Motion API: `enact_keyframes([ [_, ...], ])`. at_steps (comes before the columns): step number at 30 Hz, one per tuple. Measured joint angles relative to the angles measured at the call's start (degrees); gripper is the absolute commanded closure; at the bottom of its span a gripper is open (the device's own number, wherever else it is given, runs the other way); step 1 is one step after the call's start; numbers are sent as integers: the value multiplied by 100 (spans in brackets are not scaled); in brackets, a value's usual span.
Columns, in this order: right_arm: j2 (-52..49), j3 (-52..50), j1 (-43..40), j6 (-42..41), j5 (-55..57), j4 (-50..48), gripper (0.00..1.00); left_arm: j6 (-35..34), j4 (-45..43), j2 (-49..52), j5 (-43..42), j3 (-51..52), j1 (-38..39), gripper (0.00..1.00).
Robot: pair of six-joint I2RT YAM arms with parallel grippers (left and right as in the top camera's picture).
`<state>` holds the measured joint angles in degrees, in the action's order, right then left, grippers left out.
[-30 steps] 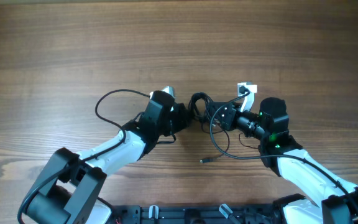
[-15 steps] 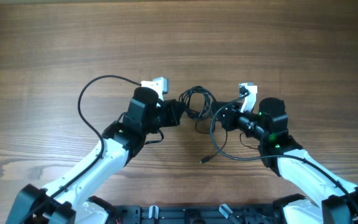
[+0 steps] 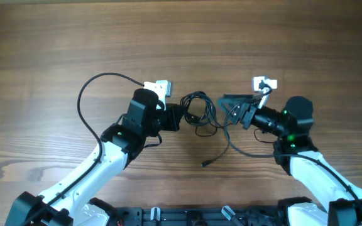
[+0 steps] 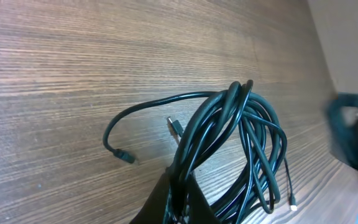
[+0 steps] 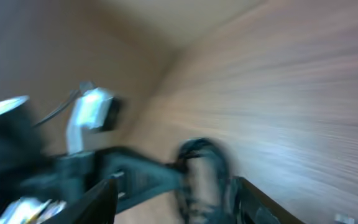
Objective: Untangle cables
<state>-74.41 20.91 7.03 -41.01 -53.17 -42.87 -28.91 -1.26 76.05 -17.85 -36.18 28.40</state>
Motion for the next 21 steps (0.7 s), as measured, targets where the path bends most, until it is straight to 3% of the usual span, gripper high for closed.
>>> enact_keyframes([
  [4,7,2,612,-358,-61,-439,47,90,2,0,0,0,-2,96],
  [11,9,2,1917,-693,1622,369,61,127,0,0,-2,0,-2,96],
  [17,-144,2,2164,-953,2900,411,62,127,2,0,-2,2,-2,96],
  [21,-627,0,2166,-1202,3185,160,62,129,-2,0,-92,0,-2,96],
])
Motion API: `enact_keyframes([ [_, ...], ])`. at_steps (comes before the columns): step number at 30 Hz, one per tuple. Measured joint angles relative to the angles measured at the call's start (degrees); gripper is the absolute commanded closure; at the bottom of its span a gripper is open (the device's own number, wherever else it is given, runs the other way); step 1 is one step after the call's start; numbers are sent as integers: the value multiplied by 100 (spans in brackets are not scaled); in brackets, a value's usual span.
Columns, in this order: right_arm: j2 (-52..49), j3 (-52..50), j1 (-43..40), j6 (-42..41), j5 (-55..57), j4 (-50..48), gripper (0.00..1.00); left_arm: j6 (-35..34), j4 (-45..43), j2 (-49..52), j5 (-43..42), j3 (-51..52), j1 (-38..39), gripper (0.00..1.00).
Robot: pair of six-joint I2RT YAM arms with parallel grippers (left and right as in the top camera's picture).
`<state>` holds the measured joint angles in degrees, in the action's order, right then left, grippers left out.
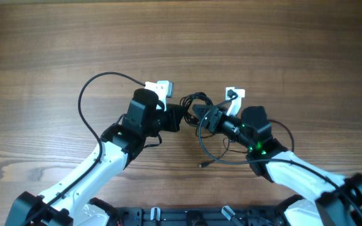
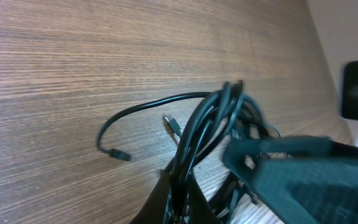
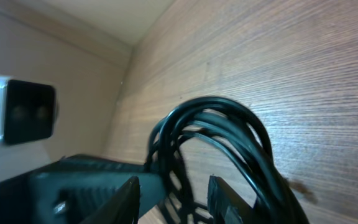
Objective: Untangle cables
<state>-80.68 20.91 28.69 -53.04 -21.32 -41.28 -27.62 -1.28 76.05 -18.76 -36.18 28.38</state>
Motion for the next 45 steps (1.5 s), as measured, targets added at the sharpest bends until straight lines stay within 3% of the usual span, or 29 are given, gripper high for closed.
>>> enact_keyframes([
  [6,-684,7,0,-195,85,-807,64,11,-28,0,-275,2,0,96],
  [17,-938,9,2,-247,76,-1126,71,-9,-299,0,-695,2,-7,96],
  [28,-1023,13,155,-247,151,-1167,69,-190,-365,0,-879,2,-31,96],
  [31,-1025,13,155,-271,175,-1220,95,-205,-378,0,-909,2,-39,96],
  [39,-1025,13,57,-267,190,-1283,95,-245,-26,0,-828,-2,-96,96],
  [45,-1014,13,-664,-286,-1113,-1473,95,-269,566,-33,-483,-20,-535,96],
])
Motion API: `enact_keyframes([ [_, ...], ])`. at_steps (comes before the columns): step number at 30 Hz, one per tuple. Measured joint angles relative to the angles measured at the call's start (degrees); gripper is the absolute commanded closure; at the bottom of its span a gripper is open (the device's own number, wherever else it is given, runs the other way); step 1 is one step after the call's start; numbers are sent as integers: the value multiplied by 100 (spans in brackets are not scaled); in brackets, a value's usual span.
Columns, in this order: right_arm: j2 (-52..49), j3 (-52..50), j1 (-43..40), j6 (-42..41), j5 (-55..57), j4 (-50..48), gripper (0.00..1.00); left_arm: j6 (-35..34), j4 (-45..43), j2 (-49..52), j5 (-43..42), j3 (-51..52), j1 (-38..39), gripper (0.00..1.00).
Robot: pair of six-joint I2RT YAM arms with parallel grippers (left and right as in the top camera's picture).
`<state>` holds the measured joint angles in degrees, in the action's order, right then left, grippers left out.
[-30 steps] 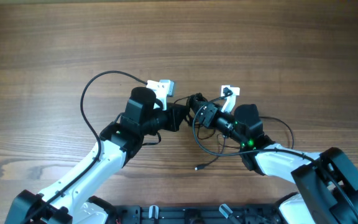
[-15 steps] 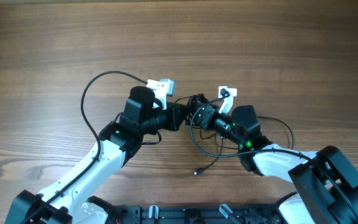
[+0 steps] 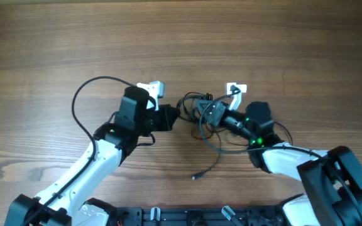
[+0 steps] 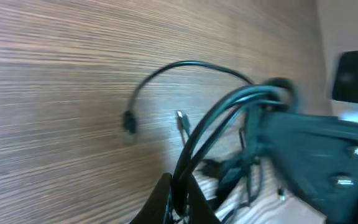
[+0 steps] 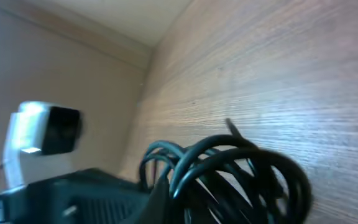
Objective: Untangle cables
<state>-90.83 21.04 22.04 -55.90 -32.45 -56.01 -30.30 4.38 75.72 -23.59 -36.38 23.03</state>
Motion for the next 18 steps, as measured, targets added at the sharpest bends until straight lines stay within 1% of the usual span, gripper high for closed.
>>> enact_keyframes([
  [2,22,-2,-372,-181,-597,-358,95,-2,63,-4,20,-2,-94,96],
  [5,50,-17,-835,-741,-1360,-1316,96,-2,42,-46,2,-28,-83,96],
  [7,57,-24,-1010,-1054,-1587,-1775,96,-2,7,-76,-9,-68,-7,96],
  [9,61,-22,-1115,-1290,-1663,-2031,96,-4,-15,-81,4,-76,181,96],
  [12,63,-22,-1237,-1486,-1576,-2081,96,-20,-11,-79,90,-76,570,96],
  [15,63,-26,-1438,-1661,-1482,-2076,96,-28,50,-81,345,-109,868,96],
  [16,63,-28,-1506,-1700,-1445,-2059,93,-33,57,-81,411,-127,938,96],
  [18,83,-33,-1703,-1755,-1325,-1711,92,-39,55,-81,479,-153,1025,96],
])
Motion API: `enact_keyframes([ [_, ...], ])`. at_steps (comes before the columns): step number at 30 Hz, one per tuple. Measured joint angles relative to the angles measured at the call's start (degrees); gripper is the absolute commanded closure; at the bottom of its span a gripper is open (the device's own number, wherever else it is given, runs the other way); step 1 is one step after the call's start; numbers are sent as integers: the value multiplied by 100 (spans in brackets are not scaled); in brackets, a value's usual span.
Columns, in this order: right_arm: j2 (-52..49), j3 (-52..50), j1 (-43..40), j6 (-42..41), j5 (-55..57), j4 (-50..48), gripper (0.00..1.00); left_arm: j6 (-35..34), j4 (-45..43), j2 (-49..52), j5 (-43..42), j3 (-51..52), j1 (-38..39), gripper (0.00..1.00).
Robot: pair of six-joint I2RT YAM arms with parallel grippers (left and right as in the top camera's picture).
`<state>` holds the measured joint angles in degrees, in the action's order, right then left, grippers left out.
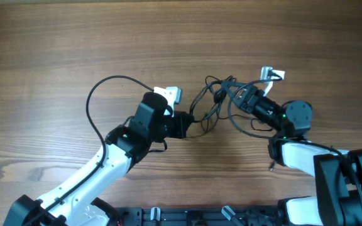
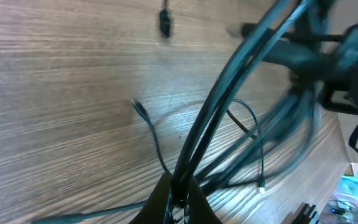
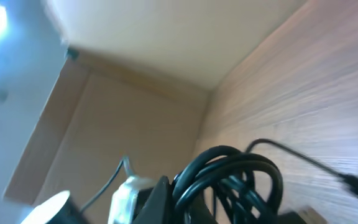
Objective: Untangle cables
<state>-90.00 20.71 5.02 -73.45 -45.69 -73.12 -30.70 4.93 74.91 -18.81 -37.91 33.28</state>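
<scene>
The black cable tangle [image 1: 211, 103] is drawn out over the wooden table between my two grippers. My left gripper [image 1: 186, 125] is shut on a few strands at the tangle's near left end; in the left wrist view the cable strands [image 2: 229, 99] run taut up and right from the left gripper [image 2: 179, 200]. My right gripper [image 1: 232, 94] is shut on the coiled part, and the coil [image 3: 235, 171] loops over the right gripper [image 3: 180, 208] in its own view. Loose plug ends [image 2: 165, 21] lie on the wood.
The wooden table [image 1: 55, 44] fills the overhead view. My left arm's own thin black wire [image 1: 99, 94] arcs over the table left of the tangle. A small plug end [image 1: 272, 166] lies beside my right arm. The white camera mounts [image 1: 272, 74] sit on the wrists.
My right gripper has moved right and away with the coil. The left gripper sits a little right and nearer, and the tangle is now stretched out between them. The loose tail has shifted right.
My left gripper held the coil while the right one stood open off to the right. Then the right gripper was open at the coil, then shut on it close to the left gripper. Now the two are apart and the tangle is stretched.
</scene>
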Motion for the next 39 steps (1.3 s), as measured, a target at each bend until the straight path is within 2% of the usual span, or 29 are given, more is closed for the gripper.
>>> enact_keyframes([
  [1,9,-7,-122,-24,105,293,86,0,-2,0,35,-11,39,96],
  [2,15,-13,-225,-42,223,643,73,-2,0,0,66,-20,79,96],
  [4,35,-7,-400,-68,590,1263,62,0,109,2,129,-17,157,96],
  [5,55,11,-549,-48,914,1655,48,0,201,2,164,26,186,96],
  [6,61,15,-658,-28,1091,1873,39,2,249,9,186,72,201,96],
  [10,66,22,-706,284,1222,2175,26,0,203,13,214,94,225,96],
  [13,66,22,-706,942,756,1996,27,0,48,13,247,94,225,96],
  [15,66,22,-706,1360,313,1947,36,0,-72,13,249,96,225,96],
  [16,66,22,-706,1565,46,1943,44,0,-146,13,249,96,225,96],
  [18,68,24,-704,1985,-474,2022,49,0,-254,13,254,96,225,96],
  [25,72,37,-629,2376,-1073,3071,51,0,-586,13,315,96,225,96],
  [28,72,39,-352,2498,-1110,3069,55,0,-745,13,315,96,225,96],
  [34,72,39,444,3646,-887,3073,57,0,-758,13,284,96,225,96],
  [39,72,39,496,4183,-479,2686,57,0,-734,13,256,96,225,96],
])
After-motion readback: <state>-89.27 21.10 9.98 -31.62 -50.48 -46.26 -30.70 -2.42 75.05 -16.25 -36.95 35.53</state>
